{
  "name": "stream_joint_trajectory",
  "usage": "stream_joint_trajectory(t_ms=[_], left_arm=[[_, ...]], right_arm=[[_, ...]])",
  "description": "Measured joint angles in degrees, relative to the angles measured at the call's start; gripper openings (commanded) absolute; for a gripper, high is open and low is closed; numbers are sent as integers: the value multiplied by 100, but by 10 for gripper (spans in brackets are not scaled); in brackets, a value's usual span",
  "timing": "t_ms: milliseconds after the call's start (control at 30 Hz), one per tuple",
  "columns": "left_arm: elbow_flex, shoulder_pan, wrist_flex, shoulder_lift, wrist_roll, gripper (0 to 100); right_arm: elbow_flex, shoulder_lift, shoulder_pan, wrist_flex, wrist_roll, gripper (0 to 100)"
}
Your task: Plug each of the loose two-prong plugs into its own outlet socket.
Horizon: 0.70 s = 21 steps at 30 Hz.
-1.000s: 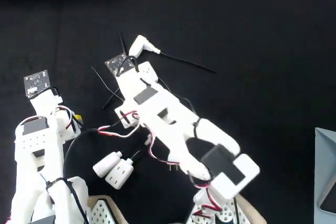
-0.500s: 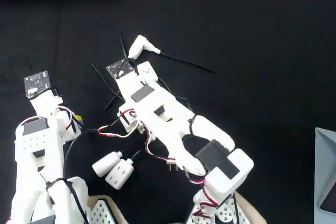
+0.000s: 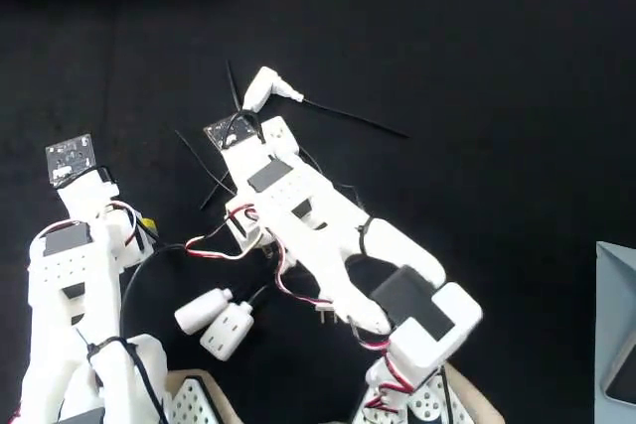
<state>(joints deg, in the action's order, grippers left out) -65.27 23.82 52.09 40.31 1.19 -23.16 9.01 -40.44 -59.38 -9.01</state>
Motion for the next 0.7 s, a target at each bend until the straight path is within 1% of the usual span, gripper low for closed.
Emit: stream_joint_trajectory(t_ms=[200, 300, 400, 500, 600, 700], left_arm=[[0, 0, 0, 0, 0, 220], [0, 0, 0, 70, 0, 220], [220, -53, 193, 378, 0, 222], [484, -360, 448, 888, 0, 220], [554, -888, 527, 1477, 0, 222], [554, -1459, 536, 1978, 290, 223]], right_arm=[[-149, -1495, 0, -422, 0, 11], [-615, -2497, 0, -413, 0, 11], [-1178, -3490, 0, -202, 0, 11], [-1793, -4413, 0, 229, 0, 11], [-2365, -5222, 0, 642, 0, 11], [-2787, -5899, 0, 879, 0, 11]])
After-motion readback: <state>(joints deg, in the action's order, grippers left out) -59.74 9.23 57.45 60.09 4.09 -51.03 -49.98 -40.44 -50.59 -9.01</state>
